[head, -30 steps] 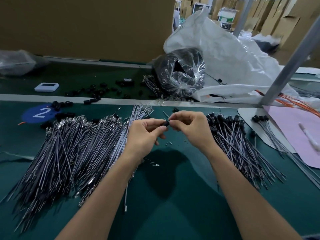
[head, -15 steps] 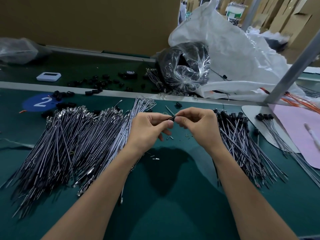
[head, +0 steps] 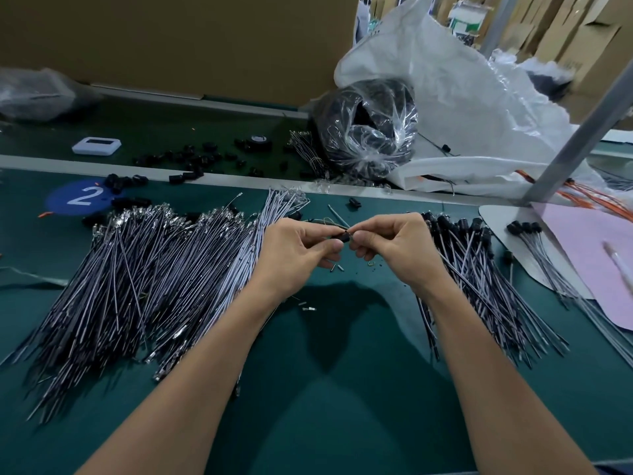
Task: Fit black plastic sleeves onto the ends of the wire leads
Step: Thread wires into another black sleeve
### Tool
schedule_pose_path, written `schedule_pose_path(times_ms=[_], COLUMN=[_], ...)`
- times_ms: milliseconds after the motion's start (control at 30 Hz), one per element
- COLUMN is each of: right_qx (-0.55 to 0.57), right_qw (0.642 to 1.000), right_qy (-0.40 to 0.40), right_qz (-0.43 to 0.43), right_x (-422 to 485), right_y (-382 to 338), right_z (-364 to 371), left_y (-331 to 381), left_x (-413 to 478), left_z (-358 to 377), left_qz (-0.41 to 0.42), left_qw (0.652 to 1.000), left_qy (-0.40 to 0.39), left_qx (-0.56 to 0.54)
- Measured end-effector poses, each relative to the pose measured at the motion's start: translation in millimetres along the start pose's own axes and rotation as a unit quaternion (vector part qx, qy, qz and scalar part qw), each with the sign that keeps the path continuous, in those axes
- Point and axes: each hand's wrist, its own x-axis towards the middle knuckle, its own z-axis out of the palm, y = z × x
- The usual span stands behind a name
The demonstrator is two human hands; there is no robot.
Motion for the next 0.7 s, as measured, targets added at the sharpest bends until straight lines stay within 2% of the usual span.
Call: schedule_pose_path(times_ms=[300, 700], right_qx=[-0.012, -0.043], right_qw=[1.000, 0.999], right_qy=[-0.006, -0.003], right_qz=[-0.026, -0.015], right_x=[0.2, 1.2], right_y=[0.2, 0.4], right_z=[-3.7, -6.0], left_y=[-1.4, -2.5], left_x=[0.5, 1.3], left_z=[0.9, 3.3], left_qz=[-0.006, 0.017], left_qw=[1.000, 0.999], left_qy=[-0.008, 0.004], left_qx=[-0.012, 0.027])
